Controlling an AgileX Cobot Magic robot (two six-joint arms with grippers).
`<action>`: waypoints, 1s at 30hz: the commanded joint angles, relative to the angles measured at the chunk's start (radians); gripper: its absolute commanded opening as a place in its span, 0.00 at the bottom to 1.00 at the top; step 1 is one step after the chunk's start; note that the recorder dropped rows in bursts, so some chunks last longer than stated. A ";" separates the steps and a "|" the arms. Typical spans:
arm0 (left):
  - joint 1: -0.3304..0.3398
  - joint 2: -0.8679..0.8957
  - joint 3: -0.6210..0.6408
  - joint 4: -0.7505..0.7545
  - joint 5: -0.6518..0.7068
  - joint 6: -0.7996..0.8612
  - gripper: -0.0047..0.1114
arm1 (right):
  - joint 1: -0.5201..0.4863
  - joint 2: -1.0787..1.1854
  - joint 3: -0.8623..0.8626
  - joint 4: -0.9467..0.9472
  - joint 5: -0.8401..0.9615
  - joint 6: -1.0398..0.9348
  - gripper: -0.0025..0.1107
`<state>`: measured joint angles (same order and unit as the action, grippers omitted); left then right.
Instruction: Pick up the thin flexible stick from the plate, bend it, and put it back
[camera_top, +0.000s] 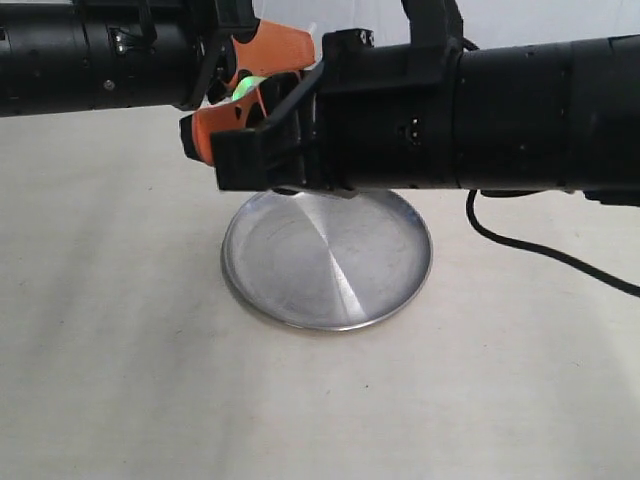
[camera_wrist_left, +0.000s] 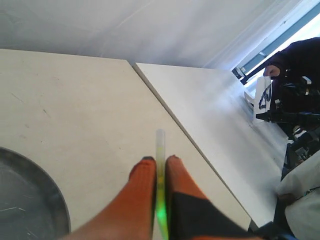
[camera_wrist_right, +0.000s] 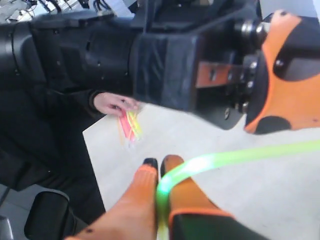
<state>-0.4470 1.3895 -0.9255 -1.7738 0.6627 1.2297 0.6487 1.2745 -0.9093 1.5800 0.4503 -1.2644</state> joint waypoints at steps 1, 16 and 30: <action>-0.004 0.002 0.001 0.029 0.034 0.012 0.04 | -0.008 -0.012 -0.004 0.026 -0.112 -0.015 0.01; -0.004 0.002 0.001 0.029 0.040 0.012 0.04 | -0.008 -0.012 -0.004 0.026 -0.263 -0.018 0.01; -0.004 0.002 0.001 0.029 0.044 0.012 0.04 | -0.008 -0.012 -0.004 0.026 -0.390 -0.018 0.01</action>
<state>-0.4453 1.3977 -0.9270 -1.7596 0.6102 1.2329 0.6563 1.2583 -0.9093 1.5983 0.2007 -1.2742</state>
